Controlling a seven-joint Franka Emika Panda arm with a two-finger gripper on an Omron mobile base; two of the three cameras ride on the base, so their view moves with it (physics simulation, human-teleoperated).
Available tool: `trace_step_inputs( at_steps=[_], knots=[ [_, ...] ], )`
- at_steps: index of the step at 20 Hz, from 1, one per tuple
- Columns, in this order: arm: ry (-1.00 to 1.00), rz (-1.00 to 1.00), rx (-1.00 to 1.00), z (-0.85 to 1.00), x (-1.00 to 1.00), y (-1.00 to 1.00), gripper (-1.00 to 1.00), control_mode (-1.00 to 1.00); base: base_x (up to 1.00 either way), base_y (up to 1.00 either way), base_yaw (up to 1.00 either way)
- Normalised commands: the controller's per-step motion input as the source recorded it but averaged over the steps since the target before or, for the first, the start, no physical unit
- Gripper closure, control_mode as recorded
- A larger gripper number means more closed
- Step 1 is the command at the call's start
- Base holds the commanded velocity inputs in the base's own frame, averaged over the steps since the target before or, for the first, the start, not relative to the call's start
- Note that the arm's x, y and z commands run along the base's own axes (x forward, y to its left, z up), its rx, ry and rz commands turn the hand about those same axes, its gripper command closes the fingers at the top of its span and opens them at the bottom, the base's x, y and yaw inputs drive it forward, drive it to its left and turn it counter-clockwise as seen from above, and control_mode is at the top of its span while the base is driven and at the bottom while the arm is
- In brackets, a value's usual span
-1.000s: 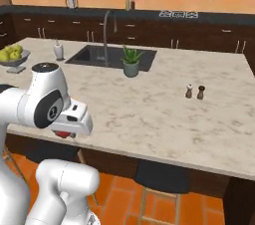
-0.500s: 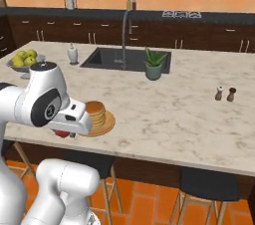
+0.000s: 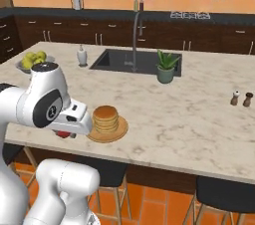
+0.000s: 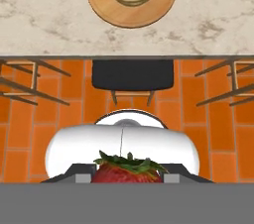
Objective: Take the strawberry from the fridge and place it on top of the pancake, located on the dining counter.
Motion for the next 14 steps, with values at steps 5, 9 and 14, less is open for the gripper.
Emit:
trace_step_inputs(
  at_steps=[5, 9, 14],
  knots=[
    [0.00, 0.00, 0.00, 0.00, 0.00, 0.00, 1.00, 1.00, 0.43, -0.04, -0.01],
    [0.00, 0.00, 0.00, 0.00, 0.00, 0.00, 1.00, 1.00, 0.66, 0.04, 0.00],
    [0.00, 0.00, 0.00, 0.00, 0.00, 0.00, 1.00, 1.00, 0.75, 0.08, 0.00]
  ],
)
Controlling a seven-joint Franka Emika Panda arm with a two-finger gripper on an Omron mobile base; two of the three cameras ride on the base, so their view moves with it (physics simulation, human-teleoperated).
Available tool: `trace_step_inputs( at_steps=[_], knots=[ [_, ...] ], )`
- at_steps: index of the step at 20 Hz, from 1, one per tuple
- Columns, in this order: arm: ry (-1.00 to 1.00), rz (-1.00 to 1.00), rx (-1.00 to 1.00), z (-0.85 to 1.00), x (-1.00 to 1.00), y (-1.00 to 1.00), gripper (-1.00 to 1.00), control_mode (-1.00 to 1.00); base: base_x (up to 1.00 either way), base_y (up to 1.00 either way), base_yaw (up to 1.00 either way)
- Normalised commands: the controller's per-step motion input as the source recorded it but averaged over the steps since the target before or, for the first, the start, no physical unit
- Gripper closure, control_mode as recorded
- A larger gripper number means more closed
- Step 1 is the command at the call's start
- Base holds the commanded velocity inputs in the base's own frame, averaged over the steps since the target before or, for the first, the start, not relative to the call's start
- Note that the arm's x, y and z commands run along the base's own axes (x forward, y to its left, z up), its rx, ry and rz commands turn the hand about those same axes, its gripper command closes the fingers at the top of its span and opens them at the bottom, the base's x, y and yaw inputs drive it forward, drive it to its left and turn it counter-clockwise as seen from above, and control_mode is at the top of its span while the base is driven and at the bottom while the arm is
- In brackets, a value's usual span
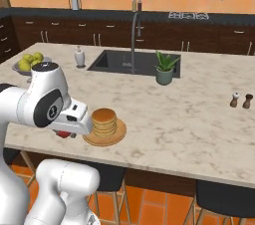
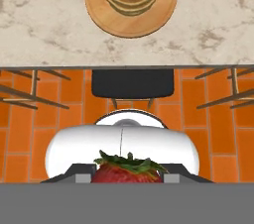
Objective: Take the strawberry from the fridge and place it on top of the pancake, located on the dining counter.
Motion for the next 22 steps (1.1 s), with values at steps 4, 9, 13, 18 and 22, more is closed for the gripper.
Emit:
trace_step_inputs(
  at_steps=[4, 9, 13, 18, 22],
  knots=[
    [0.00, -0.01, 0.00, 0.10, 0.67, 0.00, 1.00, -1.00, 0.19, 0.01, 0.00],
    [0.00, 0.00, -0.01, 0.41, 0.97, 0.01, 1.00, -1.00, 0.00, 0.00, 0.00],
    [0.00, -0.13, -0.01, 0.07, 0.97, 0.01, 1.00, -1.00, 0.00, 0.00, 0.00],
    [0.00, -0.14, 0.00, -0.39, 1.00, -0.08, 1.00, -1.00, 0.00, 0.00, 0.00],
    [-0.10, -0.01, 0.00, -0.64, 0.97, -0.01, 1.00, -1.00, 0.00, 0.00, 0.00]
  ],
)
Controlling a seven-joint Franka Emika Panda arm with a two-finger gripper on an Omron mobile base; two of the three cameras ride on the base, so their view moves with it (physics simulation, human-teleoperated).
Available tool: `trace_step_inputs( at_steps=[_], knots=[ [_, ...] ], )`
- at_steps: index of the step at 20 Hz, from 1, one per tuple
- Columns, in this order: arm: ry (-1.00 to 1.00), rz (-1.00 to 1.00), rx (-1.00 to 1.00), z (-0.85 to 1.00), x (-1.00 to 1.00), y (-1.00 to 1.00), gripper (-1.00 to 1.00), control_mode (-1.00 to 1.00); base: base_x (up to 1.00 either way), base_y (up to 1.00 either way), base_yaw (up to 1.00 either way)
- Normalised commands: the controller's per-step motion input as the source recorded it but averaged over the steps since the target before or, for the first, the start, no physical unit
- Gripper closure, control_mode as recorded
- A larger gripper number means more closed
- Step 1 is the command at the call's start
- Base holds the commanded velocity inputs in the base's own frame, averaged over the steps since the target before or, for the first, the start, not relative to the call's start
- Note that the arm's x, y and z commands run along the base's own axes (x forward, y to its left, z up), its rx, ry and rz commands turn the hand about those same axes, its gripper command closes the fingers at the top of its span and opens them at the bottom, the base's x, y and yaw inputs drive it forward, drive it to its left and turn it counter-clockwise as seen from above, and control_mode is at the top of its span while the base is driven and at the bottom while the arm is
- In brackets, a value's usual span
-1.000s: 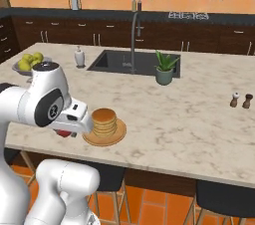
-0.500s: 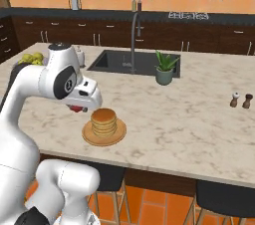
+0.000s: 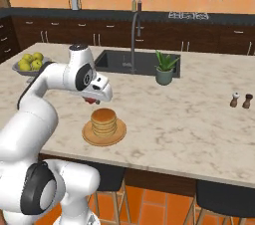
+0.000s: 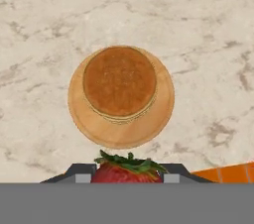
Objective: Take the strawberry from the fridge and place it on top of the pancake, located on the dining counter.
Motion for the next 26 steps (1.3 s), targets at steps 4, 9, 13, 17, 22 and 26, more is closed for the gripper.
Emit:
trace_step_inputs(
  at_steps=[4, 9, 13, 17, 22, 26],
  knots=[
    [-0.13, 0.02, 0.01, -0.70, 0.62, -0.02, 1.00, -1.00, 0.00, 0.00, 0.00],
    [0.01, 0.03, 0.01, -0.43, 0.47, 0.00, 1.00, -1.00, 0.00, 0.00, 0.00],
    [0.12, 0.00, 0.00, -0.09, 0.03, -0.16, 1.00, -1.00, 0.00, 0.00, 0.00],
    [0.00, 0.00, 0.00, -0.14, 0.04, -0.04, 1.00, -1.00, 0.00, 0.00, 0.00],
    [0.04, 0.00, 0.00, -0.32, 0.03, 0.01, 1.00, -1.00, 0.00, 0.00, 0.00],
    [0.07, 0.00, 0.00, -0.23, 0.20, 0.00, 1.00, -1.00, 0.00, 0.00, 0.00]
  ],
)
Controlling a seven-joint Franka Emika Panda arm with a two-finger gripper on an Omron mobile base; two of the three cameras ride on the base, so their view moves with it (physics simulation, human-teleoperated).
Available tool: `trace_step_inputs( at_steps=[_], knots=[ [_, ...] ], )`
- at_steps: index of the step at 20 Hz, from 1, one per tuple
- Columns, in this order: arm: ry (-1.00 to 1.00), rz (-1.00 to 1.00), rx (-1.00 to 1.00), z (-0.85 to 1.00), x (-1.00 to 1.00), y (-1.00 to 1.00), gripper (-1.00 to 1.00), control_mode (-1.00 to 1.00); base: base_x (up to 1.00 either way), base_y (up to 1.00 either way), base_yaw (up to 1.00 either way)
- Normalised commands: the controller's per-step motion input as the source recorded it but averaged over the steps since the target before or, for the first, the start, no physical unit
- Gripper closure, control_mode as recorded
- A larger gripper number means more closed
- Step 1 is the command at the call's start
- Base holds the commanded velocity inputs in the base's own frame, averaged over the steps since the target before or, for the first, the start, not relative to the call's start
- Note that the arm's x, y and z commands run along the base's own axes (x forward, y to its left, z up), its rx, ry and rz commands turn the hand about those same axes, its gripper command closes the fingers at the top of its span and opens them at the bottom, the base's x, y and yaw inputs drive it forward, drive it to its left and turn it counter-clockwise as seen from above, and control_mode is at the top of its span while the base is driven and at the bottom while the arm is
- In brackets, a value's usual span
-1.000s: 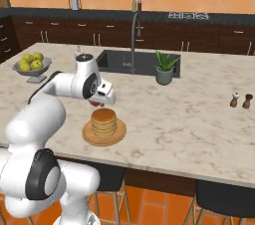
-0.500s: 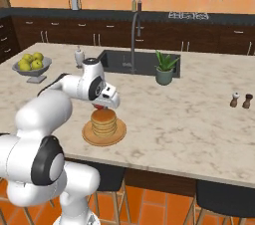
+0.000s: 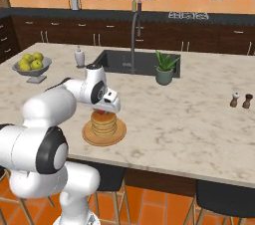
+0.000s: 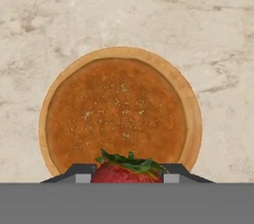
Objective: Take the strawberry from the fridge and place it on top of the pancake, located on the dining counter.
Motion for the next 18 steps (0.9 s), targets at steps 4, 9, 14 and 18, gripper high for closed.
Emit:
trace_step_inputs(
  at_steps=[4, 9, 14, 18],
  knots=[
    [0.08, 0.00, 0.00, -0.18, 0.08, 0.00, 1.00, -1.00, 0.00, 0.00, 0.00],
    [0.05, 0.00, -0.01, -0.19, 0.00, 0.02, 1.00, -1.00, 0.00, 0.00, 0.00],
    [0.09, 0.00, 0.00, -0.04, 0.00, 0.04, -1.00, -1.00, 0.00, 0.00, 0.00],
    [0.04, 0.00, 0.00, 0.00, 0.00, 0.01, -1.00, -1.00, 0.00, 0.00, 0.00]
  ],
)
